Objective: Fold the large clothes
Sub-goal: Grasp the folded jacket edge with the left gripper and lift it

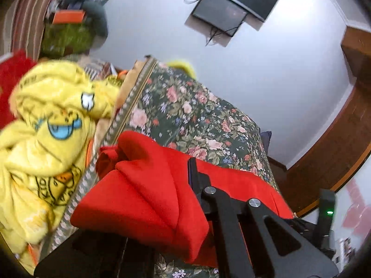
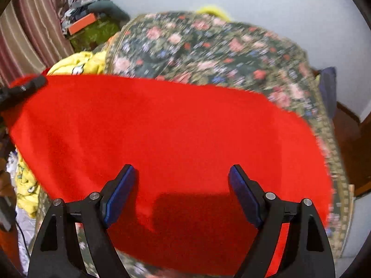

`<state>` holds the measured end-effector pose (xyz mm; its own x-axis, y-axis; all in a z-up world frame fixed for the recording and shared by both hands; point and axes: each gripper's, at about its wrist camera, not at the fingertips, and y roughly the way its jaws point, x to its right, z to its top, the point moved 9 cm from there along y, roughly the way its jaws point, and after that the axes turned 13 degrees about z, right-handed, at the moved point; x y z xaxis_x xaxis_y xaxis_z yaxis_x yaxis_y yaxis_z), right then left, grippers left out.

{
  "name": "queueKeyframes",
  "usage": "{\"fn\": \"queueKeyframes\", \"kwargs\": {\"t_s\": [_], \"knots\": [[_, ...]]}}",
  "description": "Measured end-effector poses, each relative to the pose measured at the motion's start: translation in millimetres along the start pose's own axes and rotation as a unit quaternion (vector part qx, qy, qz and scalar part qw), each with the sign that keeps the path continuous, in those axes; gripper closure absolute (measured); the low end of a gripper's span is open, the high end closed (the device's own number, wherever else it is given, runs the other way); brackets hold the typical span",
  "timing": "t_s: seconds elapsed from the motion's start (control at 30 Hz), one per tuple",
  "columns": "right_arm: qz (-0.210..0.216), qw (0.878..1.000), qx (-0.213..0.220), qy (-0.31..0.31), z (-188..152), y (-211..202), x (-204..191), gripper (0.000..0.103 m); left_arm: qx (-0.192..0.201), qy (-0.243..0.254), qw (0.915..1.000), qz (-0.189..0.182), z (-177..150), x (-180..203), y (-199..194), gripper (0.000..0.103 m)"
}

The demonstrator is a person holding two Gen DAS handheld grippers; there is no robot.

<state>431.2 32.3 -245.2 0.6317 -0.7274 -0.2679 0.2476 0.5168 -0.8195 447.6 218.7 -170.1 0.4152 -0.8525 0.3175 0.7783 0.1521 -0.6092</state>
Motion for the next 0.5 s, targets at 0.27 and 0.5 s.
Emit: {"fn": "queueKeyframes", "kwargs": {"t_s": [0.27,0.5], "knots": [[-0.019,0.999,-0.025,-0.037,-15.1,24.9,-13.0,0.019,0.006,0.064,0.9974,0.033,-17.5,28.0,11.0,0.1],[-0.022,0.999,0.008,-0.024,-19.3,-20.5,12.4,0.019,0.02,0.112,0.9934,0.012,-14.1,92.0,5.4,0.101]]}}
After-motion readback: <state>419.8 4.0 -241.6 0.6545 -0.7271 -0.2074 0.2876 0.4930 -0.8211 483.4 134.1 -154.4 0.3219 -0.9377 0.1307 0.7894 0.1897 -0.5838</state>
